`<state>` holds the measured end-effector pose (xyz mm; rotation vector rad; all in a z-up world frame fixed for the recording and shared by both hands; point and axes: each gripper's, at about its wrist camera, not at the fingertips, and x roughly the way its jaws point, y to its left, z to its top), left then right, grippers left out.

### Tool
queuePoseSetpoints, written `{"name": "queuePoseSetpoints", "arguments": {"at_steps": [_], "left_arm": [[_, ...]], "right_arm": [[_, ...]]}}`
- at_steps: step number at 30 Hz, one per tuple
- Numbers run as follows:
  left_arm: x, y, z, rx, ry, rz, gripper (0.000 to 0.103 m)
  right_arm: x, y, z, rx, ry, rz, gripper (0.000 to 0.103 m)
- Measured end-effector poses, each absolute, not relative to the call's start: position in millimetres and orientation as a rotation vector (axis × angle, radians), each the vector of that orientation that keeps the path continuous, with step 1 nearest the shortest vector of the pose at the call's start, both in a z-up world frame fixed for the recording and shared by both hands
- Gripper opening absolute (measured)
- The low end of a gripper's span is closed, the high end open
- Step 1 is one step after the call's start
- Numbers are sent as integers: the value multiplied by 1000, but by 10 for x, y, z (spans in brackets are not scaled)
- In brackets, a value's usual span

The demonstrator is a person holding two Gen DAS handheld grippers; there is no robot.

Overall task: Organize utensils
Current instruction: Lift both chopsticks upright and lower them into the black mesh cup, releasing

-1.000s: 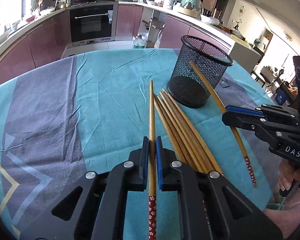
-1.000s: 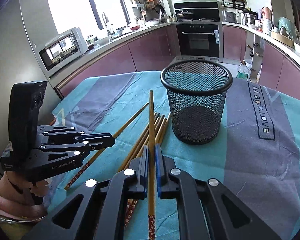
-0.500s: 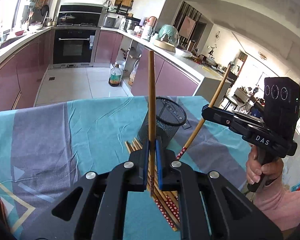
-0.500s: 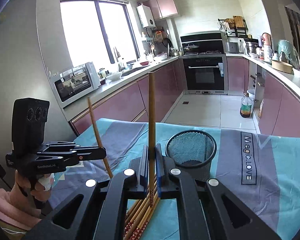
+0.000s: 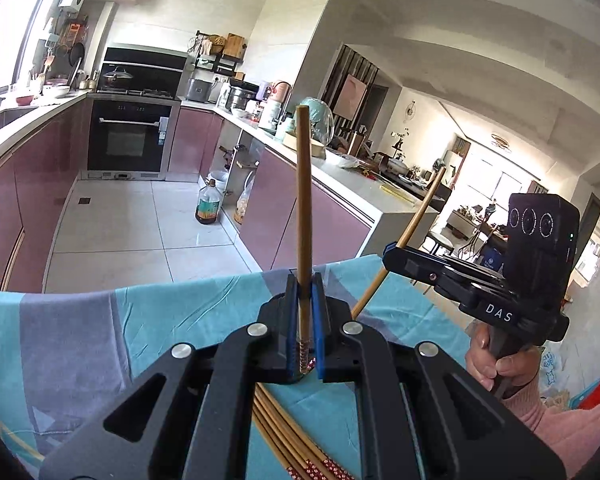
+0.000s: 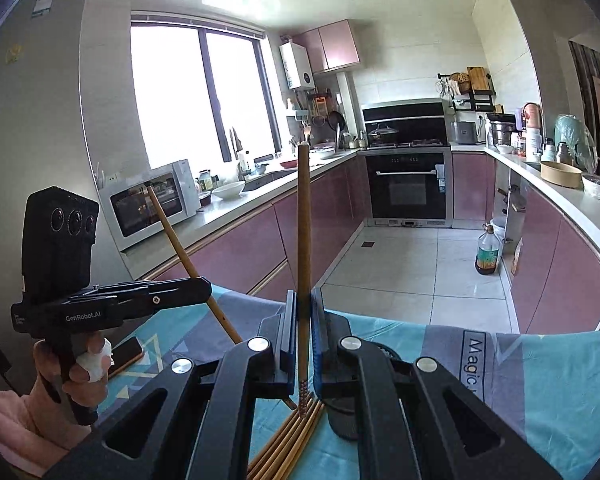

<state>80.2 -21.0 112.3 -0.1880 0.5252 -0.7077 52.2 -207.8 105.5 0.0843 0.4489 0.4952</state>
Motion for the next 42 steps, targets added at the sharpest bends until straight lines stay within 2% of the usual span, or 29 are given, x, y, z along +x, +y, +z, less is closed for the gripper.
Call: {"name": "queuePoseSetpoints", "arguments": {"at_steps": [10,22,31,32,34,38,42], "left_arm": [[1121,-668,1328,-80,541,-715,7],[1492,-1110,726,41,736,-722,7],[1762,-1181,469,42,786,-687,10],[1799,-1155,425,37,785,-681,12],[1824,-1122,395,25,783,-672,17],[1719,-984,386,18,737,-609,32],[1502,-810,415,19,674,-563,45]], "right_arm": [[802,-2223,1133,41,423,407,5],[1299,-2079,487,11,699,401,5],[1449,-2035,432,13,736,367,9],[1458,-2050,434,19,730,356,11],[1454,-2075,434,39,721,345,23],[1352,-2113,472,51,676,339,28],[1127,-2128,549,62,630,358,29]]}}
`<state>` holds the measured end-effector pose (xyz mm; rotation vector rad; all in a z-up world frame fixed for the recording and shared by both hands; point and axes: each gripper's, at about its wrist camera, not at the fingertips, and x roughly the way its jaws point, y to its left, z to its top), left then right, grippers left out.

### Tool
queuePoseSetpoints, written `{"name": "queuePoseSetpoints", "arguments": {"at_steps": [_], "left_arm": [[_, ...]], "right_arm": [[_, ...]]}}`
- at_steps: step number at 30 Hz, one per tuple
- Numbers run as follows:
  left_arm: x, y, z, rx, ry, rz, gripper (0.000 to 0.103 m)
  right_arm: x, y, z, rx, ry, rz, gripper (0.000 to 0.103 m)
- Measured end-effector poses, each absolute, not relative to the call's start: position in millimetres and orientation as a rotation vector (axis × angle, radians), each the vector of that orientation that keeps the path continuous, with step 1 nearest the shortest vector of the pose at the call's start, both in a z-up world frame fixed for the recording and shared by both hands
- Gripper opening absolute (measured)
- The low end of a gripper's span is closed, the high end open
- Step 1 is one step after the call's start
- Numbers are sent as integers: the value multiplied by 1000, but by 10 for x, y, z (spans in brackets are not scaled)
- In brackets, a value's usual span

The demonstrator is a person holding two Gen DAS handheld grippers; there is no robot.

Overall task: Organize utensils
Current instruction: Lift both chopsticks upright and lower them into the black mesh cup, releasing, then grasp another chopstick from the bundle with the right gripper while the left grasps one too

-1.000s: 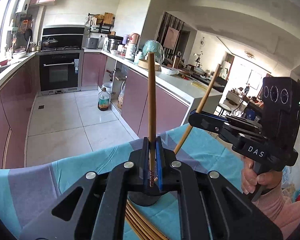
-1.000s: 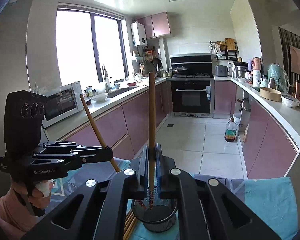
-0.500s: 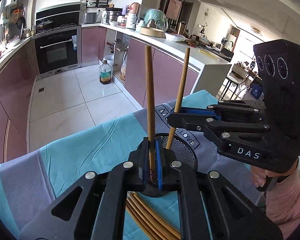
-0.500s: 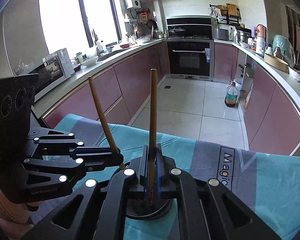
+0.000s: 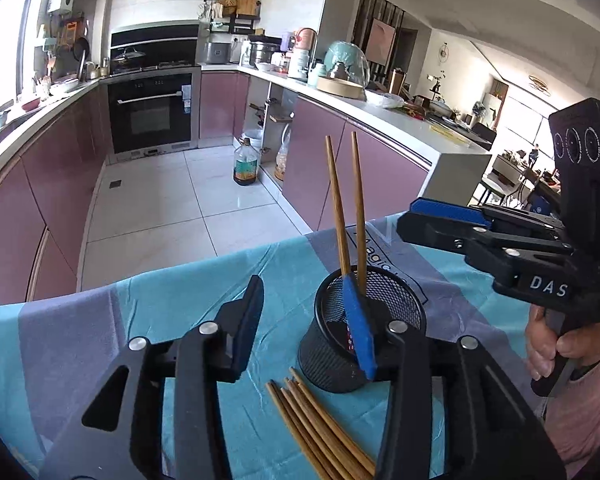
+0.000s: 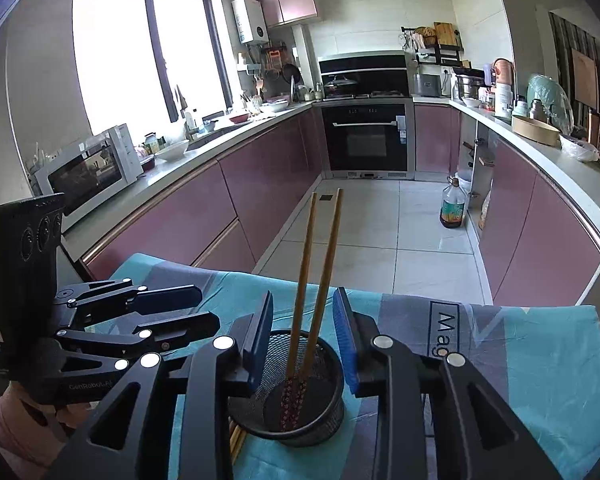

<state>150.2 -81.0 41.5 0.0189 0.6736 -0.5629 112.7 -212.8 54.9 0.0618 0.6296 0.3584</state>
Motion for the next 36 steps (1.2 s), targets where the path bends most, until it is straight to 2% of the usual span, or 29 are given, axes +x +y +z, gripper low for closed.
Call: {"name": "queuePoseSetpoints", "arguments": {"at_steps": [3,6,8,13,17,27,32,36], "left_arm": [[1301,-693,407,41,635,-528,54],[1093,-597,282,61,641,-525,56],[999,-553,139,74,674,-519,57],[851,-448,-284,91,774,-508,57],[765,-409,-578,93,842,-502,57],[606,-457,-841,117,887,-512,56],[594,-490,-885,129,897,-510,53],[587,-411,-923,113,910,-519,45]], "right_arm": [[867,-2098,600,61,595,419,32],[576,-2018,505,41,594,486,38],[480,-1938,335,38,648,519,38],[457,-1783,-299,53,853,515,36],[458,-1727,-573,72,932,507,33],[445,-1554,-700,23,962,480,27],[444,-1557,-734,30,973,467,23],[432,-1633,-727,45,964,458,22]]}}
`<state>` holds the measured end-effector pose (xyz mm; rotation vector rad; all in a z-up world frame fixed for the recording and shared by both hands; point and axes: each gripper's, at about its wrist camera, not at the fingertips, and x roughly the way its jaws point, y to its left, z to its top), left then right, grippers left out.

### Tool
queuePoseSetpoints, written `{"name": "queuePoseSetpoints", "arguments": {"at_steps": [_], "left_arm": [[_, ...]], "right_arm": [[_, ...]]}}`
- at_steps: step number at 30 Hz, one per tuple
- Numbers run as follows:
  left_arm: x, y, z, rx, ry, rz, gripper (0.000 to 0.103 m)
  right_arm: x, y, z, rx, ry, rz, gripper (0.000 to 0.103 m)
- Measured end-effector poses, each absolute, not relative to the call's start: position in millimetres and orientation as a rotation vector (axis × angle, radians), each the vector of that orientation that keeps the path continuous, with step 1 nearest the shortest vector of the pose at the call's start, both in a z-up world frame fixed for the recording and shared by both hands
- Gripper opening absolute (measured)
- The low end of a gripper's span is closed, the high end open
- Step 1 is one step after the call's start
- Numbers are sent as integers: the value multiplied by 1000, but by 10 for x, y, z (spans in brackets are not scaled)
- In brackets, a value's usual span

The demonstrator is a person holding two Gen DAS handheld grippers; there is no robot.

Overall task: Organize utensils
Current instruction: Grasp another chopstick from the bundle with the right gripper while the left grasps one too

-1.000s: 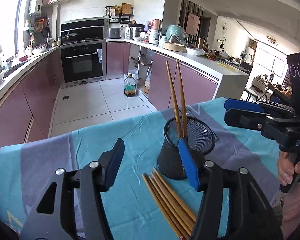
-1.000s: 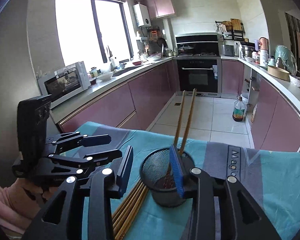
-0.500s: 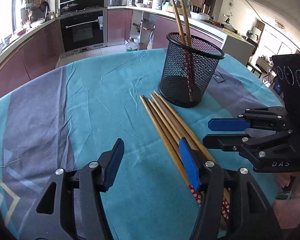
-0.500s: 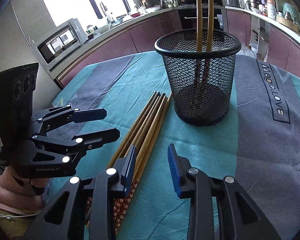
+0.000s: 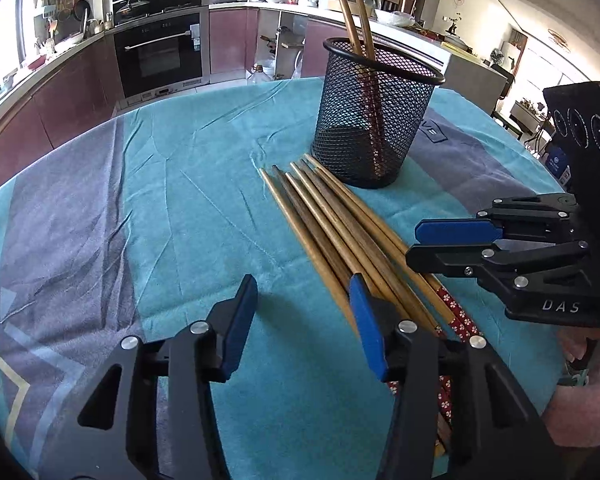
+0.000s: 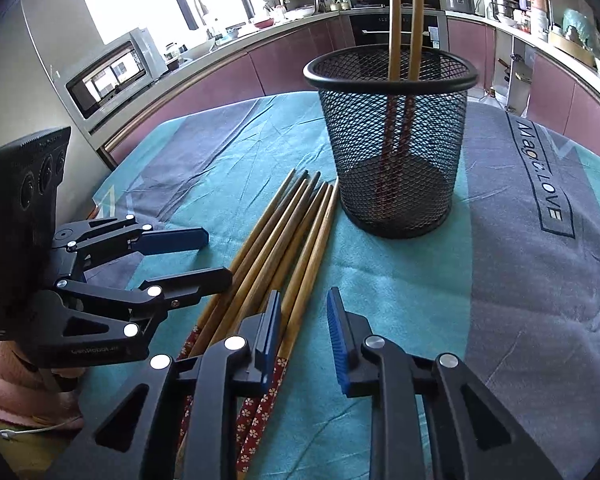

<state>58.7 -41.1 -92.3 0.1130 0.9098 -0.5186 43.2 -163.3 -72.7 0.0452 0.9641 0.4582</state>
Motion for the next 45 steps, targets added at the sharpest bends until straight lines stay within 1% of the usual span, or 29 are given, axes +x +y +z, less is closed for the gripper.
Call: {"name": "queuePoseSetpoints", "arguments": {"at_steps": [2,5,14,17,21,22,24,27,31,36,45], "left_arm": [[603,-377,-891,106,913,-524,43],[601,-354,-887,106,917,-531,40],[657,-394,-890,125,923,-532,35],[714,-415,-888,117,925,-524,35],[738,-444,-894,119,922,-507,32],[738,-447,-895,121,921,-498,31],[740,-449,-895,120,921,-482,24],[757,-422,-893,85,932,-473,16],[762,-396,-889,56,933,-446,13],[747,-354,-882,22,936,-442,7],[695,-220,-781,-26,920,-465,7]], "right_arm": [[438,-1653,-745,47,970,453,19],[457,-1641,-761,48,974,452,18],[498,-1474,-769,-46,961,406,17],[546,-1437,-780,-50,957,395,18],[597,-1392,-794,-53,950,386,16],[603,-1398,-795,-46,950,384,13],[610,-1407,-796,-39,950,381,9],[624,-1440,-797,0,956,387,6],[610,-1488,-779,28,954,394,5],[564,-1533,-687,43,929,408,5],[449,-1600,-449,62,860,467,5]]}}
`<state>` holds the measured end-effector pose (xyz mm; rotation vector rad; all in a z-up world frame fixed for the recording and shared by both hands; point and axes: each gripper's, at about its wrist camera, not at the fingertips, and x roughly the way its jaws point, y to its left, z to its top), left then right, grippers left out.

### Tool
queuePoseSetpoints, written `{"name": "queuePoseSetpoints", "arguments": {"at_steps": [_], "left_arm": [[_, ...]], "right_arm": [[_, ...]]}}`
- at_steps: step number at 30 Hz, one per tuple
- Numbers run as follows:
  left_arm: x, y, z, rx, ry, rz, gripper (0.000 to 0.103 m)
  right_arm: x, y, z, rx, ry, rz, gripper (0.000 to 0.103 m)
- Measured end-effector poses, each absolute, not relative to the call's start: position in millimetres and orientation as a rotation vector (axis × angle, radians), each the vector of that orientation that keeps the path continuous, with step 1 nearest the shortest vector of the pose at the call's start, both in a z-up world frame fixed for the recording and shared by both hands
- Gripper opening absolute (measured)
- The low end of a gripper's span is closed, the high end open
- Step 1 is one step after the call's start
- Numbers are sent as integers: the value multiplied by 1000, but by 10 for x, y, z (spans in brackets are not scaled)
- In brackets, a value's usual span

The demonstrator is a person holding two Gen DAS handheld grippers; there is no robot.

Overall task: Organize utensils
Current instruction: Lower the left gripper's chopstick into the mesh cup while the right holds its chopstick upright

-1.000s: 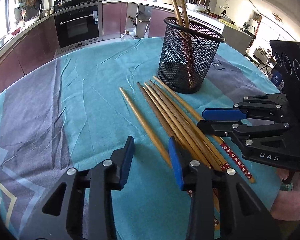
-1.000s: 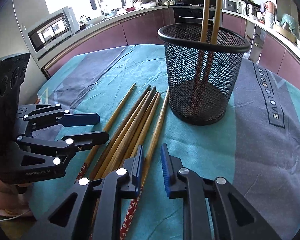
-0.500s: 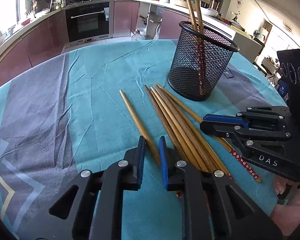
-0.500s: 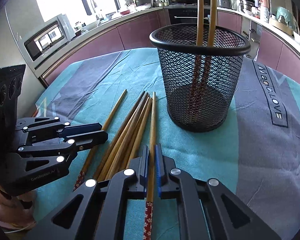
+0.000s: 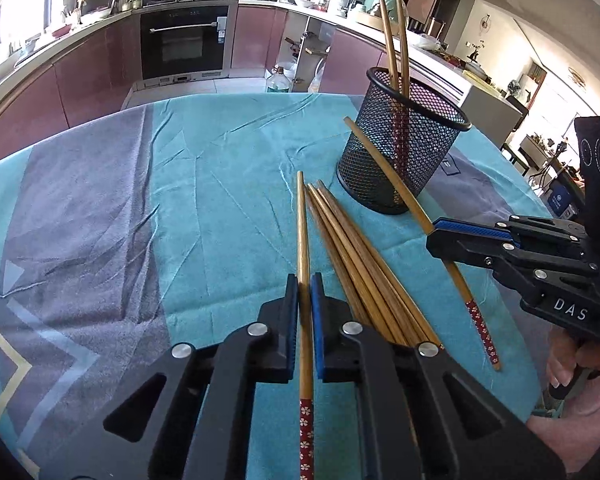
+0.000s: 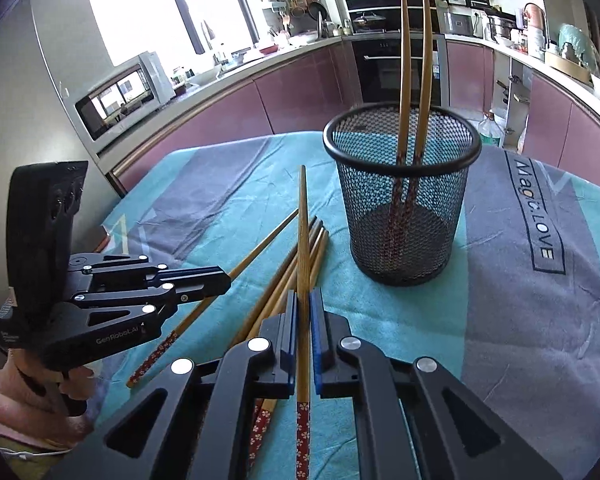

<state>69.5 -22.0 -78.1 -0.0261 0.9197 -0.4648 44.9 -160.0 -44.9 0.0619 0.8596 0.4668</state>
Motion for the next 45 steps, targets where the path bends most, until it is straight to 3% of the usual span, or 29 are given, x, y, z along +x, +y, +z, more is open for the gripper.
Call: {"name": "queuePoseSetpoints", "arguments": {"at_steps": [31,36,45], "left_arm": [[550,40,567,-179,602,-652,6],[656,-49,703,-170,586,-674,1],[779,-221,621,-144,637,-706,1]], "right_arm": [[341,-1958,416,125,573,457,5],[423,-2029,583,125,526,448,5],[586,-2099,622,151,519,459,5]]}}
